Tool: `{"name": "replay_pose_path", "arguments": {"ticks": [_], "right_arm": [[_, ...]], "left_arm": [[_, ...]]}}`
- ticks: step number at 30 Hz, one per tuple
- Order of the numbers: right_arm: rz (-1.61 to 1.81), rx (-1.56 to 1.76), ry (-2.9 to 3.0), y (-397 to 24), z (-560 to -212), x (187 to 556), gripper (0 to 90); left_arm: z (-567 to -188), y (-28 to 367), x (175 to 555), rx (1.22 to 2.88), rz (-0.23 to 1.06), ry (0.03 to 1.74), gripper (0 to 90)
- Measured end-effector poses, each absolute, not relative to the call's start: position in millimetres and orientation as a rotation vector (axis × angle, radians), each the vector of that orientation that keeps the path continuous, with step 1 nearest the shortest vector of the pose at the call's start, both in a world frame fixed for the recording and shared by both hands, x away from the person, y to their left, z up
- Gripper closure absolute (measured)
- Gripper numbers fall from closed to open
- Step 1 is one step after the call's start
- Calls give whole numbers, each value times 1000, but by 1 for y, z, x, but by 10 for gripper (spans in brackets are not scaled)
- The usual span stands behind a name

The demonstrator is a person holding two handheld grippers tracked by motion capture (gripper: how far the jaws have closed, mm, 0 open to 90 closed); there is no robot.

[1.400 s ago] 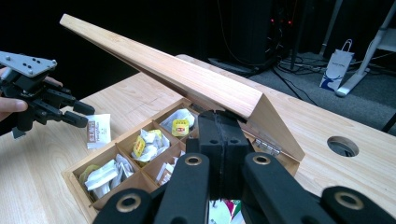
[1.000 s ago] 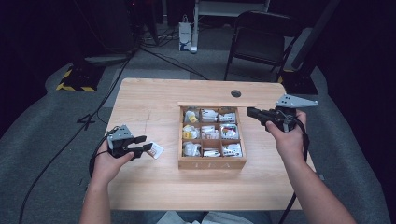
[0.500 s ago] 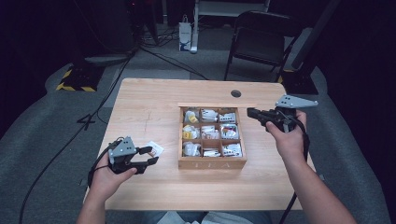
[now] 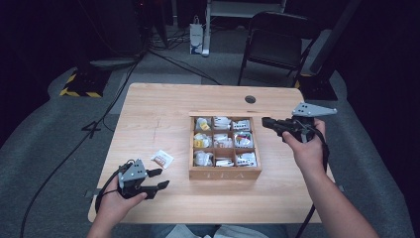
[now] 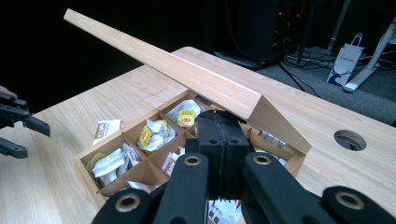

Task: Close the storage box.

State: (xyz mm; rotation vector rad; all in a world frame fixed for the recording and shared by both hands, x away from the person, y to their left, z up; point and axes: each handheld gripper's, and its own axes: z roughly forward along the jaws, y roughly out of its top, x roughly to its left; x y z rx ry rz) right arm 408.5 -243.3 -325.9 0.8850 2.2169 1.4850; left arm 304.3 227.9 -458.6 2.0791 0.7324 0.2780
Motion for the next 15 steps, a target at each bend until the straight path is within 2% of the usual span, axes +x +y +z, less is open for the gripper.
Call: {"name": "replay_pose_path", "arguments": {"ticks": [2, 15], "right_arm": [[1482, 888, 2220, -243, -326, 408, 893], [1466, 887, 2244, -245, -326, 405, 892]], "left_arm": [[-464, 230, 304, 2084, 296, 744, 455], [-493, 237, 298, 2153, 235, 807, 448]]}}
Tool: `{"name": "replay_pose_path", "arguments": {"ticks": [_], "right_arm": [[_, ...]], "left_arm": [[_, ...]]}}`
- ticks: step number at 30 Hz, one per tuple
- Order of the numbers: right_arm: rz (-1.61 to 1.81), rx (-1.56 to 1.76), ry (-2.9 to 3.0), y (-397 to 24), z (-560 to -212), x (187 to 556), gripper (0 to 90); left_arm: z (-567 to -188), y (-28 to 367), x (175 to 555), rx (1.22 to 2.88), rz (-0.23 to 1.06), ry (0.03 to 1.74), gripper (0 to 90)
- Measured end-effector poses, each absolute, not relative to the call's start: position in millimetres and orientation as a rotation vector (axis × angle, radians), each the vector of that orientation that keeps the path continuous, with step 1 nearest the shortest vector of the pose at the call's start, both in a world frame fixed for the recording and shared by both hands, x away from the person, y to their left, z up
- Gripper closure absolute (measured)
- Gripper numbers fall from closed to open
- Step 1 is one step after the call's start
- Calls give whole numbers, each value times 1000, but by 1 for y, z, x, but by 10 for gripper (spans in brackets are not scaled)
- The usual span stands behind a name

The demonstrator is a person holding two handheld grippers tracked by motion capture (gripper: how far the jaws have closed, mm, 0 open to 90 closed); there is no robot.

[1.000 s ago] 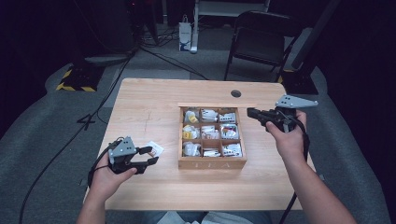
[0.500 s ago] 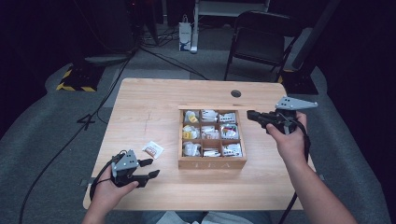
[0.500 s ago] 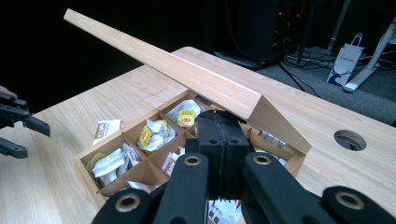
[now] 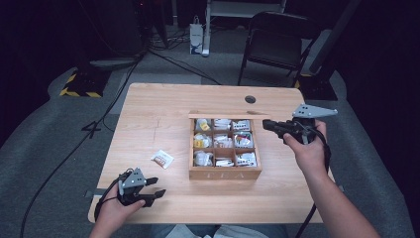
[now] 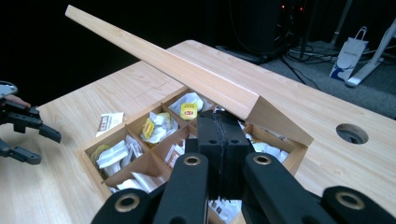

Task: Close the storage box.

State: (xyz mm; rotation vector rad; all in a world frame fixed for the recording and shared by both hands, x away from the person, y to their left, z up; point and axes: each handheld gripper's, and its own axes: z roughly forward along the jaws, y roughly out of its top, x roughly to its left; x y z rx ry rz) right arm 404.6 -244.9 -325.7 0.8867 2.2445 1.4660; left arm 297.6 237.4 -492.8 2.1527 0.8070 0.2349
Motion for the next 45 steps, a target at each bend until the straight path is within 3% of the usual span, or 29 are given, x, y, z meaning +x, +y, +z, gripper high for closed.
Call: {"name": "replay_pose_path", "arguments": {"ticks": [45], "right_arm": [[1362, 952, 2391, -253, -356, 378, 879]], "left_arm": [[-503, 237, 300, 2181, 269, 859, 411]]}}
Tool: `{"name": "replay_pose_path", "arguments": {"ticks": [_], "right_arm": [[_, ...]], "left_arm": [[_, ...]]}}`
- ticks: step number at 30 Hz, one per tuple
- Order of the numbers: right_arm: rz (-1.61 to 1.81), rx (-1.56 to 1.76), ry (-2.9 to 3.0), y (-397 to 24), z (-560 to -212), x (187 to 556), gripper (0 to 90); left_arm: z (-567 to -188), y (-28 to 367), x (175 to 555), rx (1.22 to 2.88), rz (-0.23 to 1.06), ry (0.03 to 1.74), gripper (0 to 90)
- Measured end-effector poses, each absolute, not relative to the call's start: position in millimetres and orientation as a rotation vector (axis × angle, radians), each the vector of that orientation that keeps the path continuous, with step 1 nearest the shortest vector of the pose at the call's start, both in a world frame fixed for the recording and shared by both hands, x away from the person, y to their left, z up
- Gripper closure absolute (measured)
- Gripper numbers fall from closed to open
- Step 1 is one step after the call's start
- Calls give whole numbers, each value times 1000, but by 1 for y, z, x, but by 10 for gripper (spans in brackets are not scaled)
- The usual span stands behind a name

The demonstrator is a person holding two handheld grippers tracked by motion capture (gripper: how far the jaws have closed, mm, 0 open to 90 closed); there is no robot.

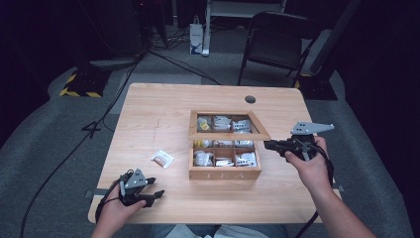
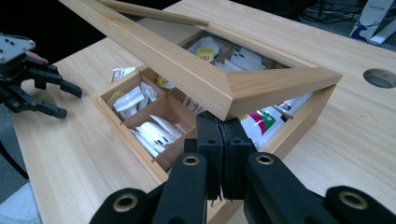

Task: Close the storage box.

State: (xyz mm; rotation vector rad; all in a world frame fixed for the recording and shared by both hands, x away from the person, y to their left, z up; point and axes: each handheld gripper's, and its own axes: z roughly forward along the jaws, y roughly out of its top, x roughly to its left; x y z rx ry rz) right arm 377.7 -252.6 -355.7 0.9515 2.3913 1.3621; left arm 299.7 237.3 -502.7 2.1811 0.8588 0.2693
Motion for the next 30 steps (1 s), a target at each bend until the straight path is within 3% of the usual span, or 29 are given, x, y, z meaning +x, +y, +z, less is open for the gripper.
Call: {"name": "replay_pose_path", "arguments": {"ticks": [30], "right_arm": [[1221, 983, 2481, -252, -375, 367, 788]], "left_arm": [[-503, 236, 299, 2184, 272, 855, 411]]}}
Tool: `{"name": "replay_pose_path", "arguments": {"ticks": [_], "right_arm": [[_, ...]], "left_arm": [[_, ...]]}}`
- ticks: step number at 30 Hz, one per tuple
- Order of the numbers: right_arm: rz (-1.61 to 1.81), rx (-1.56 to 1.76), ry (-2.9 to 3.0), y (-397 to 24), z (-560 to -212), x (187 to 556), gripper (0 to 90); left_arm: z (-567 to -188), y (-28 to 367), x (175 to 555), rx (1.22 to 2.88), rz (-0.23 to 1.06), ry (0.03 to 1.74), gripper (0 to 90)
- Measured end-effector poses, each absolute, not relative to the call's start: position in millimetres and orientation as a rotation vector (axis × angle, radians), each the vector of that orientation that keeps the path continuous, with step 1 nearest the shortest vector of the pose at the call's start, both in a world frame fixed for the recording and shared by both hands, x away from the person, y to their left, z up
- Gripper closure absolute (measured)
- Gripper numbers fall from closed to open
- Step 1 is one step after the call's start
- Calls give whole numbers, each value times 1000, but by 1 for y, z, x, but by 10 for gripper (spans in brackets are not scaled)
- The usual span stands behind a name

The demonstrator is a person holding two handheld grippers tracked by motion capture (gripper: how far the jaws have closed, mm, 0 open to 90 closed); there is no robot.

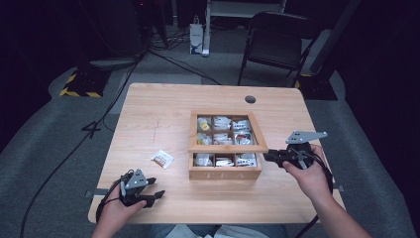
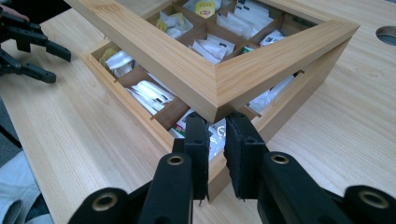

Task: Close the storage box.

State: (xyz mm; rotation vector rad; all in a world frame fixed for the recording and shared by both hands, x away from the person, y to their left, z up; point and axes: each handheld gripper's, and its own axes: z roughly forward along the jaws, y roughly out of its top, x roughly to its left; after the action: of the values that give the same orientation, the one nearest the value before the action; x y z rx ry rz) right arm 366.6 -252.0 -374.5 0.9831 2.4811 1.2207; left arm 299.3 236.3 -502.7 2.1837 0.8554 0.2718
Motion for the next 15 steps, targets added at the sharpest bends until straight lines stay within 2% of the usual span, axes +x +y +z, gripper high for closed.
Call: {"name": "replay_pose_path", "arguments": {"ticks": [15], "right_arm": [[1140, 975, 2529, -249, -385, 362, 752]], "left_arm": [[-503, 236, 300, 2183, 258, 851, 410]]}}
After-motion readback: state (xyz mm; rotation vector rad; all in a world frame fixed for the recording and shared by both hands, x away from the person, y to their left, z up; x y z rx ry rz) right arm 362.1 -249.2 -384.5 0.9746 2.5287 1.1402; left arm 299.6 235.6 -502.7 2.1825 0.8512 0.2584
